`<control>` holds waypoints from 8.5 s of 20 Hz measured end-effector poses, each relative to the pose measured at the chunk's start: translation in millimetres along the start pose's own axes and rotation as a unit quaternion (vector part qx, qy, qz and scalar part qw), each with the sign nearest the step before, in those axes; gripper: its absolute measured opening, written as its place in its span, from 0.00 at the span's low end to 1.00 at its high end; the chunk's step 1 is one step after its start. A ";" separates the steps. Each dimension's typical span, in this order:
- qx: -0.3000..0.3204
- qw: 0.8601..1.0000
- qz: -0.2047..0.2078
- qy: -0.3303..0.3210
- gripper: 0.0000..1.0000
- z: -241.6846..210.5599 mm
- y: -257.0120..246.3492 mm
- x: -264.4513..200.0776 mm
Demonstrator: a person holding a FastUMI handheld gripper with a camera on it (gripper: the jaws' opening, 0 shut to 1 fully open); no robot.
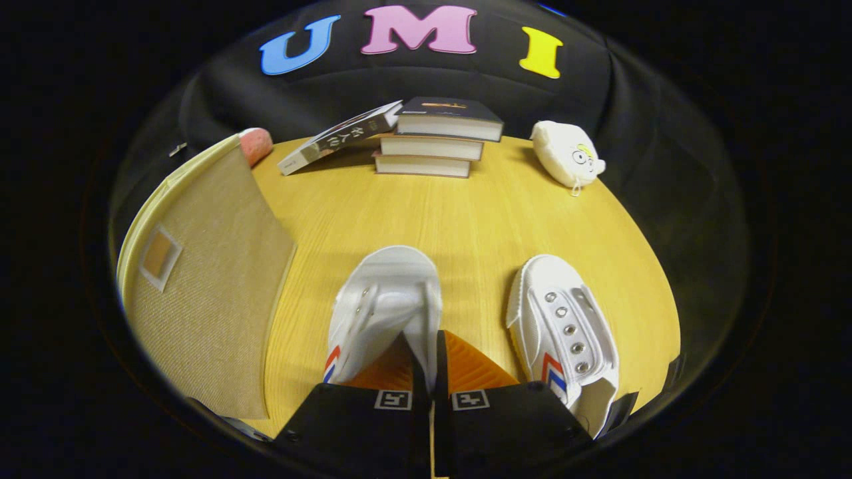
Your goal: Open the storage box then place both shoes into the box .Put the left shoe in first, then the right shoe, with the right side of both shoes facing outward in a uniform manner.
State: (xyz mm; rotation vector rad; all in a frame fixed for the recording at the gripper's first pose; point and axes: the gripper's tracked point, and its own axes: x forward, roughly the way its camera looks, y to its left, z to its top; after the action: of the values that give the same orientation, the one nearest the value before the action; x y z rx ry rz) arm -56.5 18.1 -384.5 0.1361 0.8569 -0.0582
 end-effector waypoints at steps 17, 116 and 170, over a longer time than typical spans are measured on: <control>0.079 0.994 0.065 -0.034 0.05 122.9 74.1 -136.7; 0.111 0.993 0.025 -0.012 0.05 115.9 -64.1 -133.3; 0.061 0.969 0.053 -0.233 0.99 255.4 13.1 -178.4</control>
State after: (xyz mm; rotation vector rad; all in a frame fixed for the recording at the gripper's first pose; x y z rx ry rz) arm 19.7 -6.1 -83.1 0.2721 0.3746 -0.0396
